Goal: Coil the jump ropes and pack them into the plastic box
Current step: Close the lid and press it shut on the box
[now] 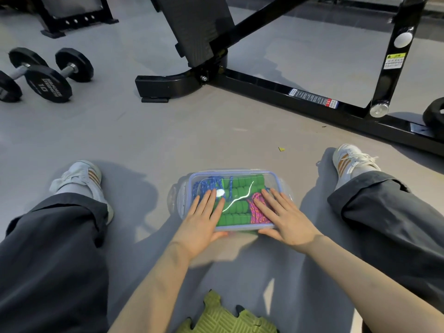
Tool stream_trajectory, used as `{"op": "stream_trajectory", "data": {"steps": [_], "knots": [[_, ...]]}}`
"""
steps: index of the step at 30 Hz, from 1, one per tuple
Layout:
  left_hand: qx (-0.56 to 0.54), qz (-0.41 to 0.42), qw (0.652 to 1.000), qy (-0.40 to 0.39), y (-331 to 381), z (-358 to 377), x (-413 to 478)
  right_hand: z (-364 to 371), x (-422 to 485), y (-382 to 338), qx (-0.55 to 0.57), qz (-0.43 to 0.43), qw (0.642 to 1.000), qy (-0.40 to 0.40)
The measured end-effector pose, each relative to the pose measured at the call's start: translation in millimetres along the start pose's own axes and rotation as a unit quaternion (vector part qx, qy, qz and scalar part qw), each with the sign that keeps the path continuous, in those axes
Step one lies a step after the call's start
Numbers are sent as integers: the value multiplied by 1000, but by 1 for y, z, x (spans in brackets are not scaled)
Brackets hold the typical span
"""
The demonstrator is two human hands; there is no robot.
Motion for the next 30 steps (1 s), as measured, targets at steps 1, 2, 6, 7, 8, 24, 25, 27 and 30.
{"op": "stream_trajectory", "data": {"steps": [1,2,6,7,8,24,25,27,30], "knots": [[12,1,1000,-4,-3,1,3,0,1,-2,-5,13,1000,-7],[21,1,1000,10,-6,-1,6,-1,1,-3,-8,28,999,-15],[128,6,992,6,-11,-28,13,-8,3,-13,12,83,996,-42],[167,7,986,-11,-13,-34,13,-11,1,-19,29,96,994,-45],[194,-1,981,-26,-18,-43,13,-16,-1,-26,45,104,993,-44],[-288,-313,903,56,46,-5,-7,-3,24,-40,193,131,965,-121],[-274,-300,913,45,41,-7,-5,-2,22,-43,194,137,965,-115],[-223,-251,942,20,26,-9,-3,-5,13,-52,182,149,965,-113],[-175,-162,971,17,2,-8,2,-26,11,-63,110,160,976,-101]]}}
Point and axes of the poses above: each hand's wrist, its own x-axis towards the middle knuckle, its own z-axis out of the palm, y = z × x, the point moved 4 cm from there along x, towards the middle knuckle, and after that the axes turned 2 degrees about -x, right-handed, at the moved point
